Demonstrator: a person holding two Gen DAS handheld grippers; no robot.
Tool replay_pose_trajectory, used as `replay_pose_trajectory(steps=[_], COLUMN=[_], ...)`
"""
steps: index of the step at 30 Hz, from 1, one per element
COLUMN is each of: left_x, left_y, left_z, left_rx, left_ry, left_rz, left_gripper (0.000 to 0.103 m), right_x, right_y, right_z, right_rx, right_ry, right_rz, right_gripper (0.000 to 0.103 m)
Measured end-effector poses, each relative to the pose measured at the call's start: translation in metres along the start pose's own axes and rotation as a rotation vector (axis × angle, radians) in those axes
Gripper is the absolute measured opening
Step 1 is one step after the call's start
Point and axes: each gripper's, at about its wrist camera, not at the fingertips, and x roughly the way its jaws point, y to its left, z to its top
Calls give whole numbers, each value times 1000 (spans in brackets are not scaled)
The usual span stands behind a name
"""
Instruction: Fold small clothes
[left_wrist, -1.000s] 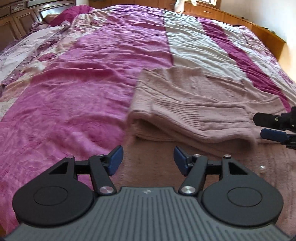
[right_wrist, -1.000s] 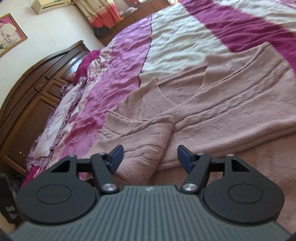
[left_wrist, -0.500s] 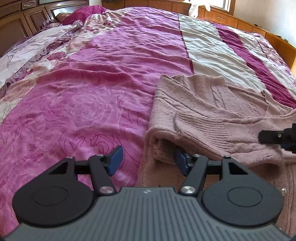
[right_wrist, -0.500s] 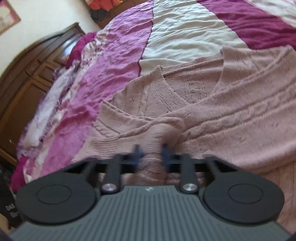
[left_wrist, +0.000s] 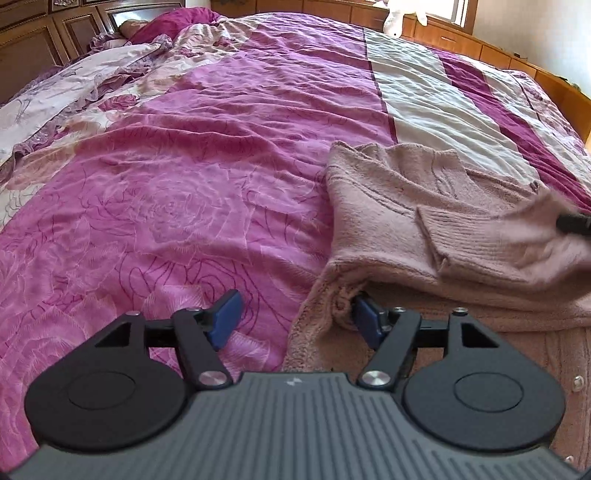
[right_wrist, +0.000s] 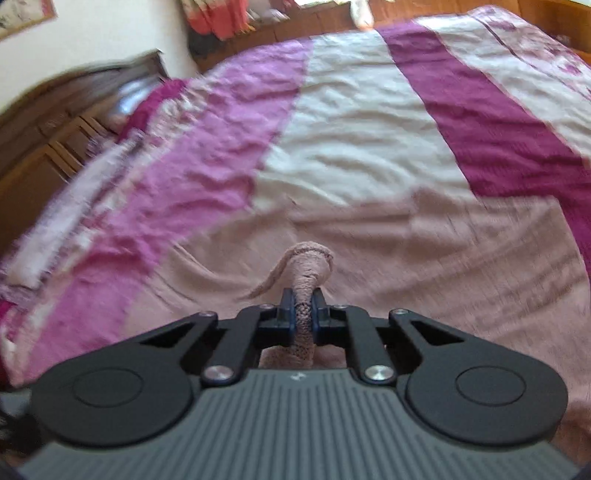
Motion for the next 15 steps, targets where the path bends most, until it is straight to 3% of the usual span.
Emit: replay_pose_trajectory(steps=[4,7,9,12,14,15], left_x=[0,1,1,0,-1,-1], left_y=[-1,-1,0,0,-1,-1], left_z=[-1,0,0,1,1,2], left_rx=[6,12,8,5,8,10], left_ry=[1,3,3,6,7,9], left_rz=[0,4,6,9,11,12], left_gripper=[74,76,76,77,77,77], right_x=[13,3,-9,-28,-35,-35], right_y=[-15,-6,2,18,31,37], right_z=[-18,-14,-12,-12,-13,-13], right_rx=[34,-13,-58,-113,-145,-160], right_ry=[24,20,-12,-62,-74,-71], right_rz=[-16,-47,-58,-24,16,39], right_gripper=[15,28,30,35,47,48])
